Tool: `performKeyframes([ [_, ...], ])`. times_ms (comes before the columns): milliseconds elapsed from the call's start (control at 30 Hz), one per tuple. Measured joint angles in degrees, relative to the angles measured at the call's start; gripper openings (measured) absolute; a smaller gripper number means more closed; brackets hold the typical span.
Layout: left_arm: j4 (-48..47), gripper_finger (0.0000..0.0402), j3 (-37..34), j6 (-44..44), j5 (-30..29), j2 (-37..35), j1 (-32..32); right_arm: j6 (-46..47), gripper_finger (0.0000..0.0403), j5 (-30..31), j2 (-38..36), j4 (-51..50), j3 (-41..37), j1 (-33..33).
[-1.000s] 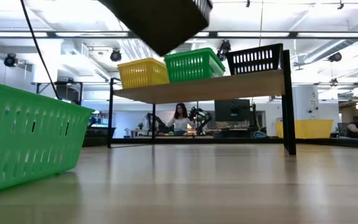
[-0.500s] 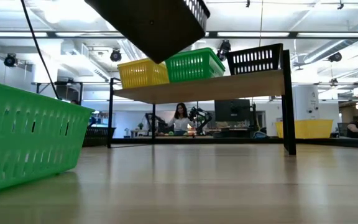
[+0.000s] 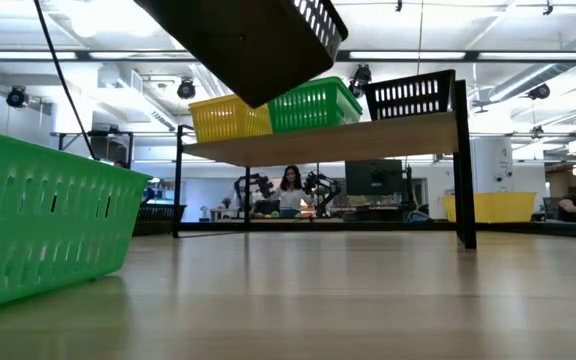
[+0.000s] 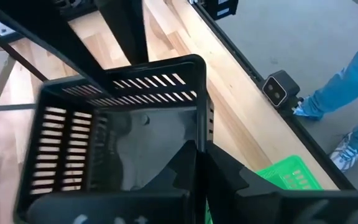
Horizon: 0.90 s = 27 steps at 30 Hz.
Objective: Stack baskets on shelf by color
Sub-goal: Stack the bottom black bin on top of the black bin
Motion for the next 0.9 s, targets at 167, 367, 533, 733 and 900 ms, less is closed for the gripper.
performKeyframes([
  [167,-0.04,0.0001,0.0,0.01,-0.14,0.0,0.0,0.7,0.0076,0.28,0.02,1.21,-0.82,-0.17],
  [367,-0.04,0.0001,0.0,0.02,-1.47,0.0,-0.02,-2.29,0.0068,-0.01,0.02,2.09,-2.23,-0.22],
  [533,-0.07,0.0001,0.0,0.03,-2.35,0.0,-0.02,-2.15,0.0055,-0.04,0.04,2.94,-3.13,-0.2],
  [733,0.2,0.0013,0.0,0.03,-2.74,0.0,0.01,-2.38,0.0013,-0.5,0.04,2.11,-2.83,-0.08],
  [900,1.75,0.0086,0.99,-1.67,-3.07,-0.03,0.18,-3.64,0.0009,-0.49,0.09,-0.89,-1.77,0.34],
])
